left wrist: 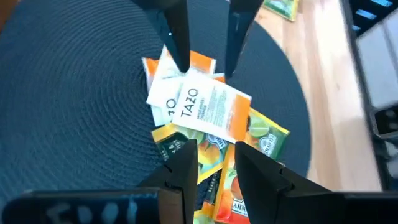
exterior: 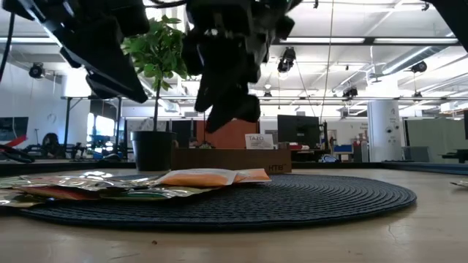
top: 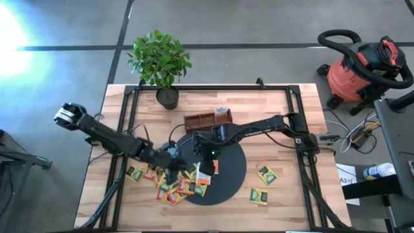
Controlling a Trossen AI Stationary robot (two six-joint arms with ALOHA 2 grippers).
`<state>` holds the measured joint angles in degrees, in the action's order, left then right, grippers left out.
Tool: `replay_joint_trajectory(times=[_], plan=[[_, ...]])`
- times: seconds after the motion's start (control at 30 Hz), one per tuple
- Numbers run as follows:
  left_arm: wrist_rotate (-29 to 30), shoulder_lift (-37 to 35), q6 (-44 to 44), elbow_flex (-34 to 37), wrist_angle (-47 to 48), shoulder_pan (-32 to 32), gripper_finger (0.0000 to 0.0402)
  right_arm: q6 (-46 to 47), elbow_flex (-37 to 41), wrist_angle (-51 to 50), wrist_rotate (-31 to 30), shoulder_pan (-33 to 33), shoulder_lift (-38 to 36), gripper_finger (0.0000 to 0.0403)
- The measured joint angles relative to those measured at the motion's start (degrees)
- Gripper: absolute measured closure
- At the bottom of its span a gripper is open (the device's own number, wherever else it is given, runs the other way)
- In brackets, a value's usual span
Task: Pick & Place Tea
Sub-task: Put the white tea bag into the right slot of the wooden organizer
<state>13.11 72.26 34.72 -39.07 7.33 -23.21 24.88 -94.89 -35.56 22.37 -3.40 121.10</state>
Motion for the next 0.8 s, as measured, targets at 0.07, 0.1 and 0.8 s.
replay_joint_trajectory(times=[0.07, 0.1, 0.8], plan=[[2.6, 1.6, 4.1, 0.0, -2.2, -1.8, 0.0319, -0.2, 1.4, 1.9, 0.0, -0.3, 0.0, 0.0229], [3.3, 2.5, 6.1, 0.0, -3.6, -2.6, 0.0319, -0.8, 2.2, 2.7, 0.0, -0.6, 0.0, 0.0229], [10.0, 23.3, 24.1, -5.2, -16.9, -9.2, 0.0319, -7.7, 11.1, 13.4, -6.7, -2.6, -1.8, 0.023]])
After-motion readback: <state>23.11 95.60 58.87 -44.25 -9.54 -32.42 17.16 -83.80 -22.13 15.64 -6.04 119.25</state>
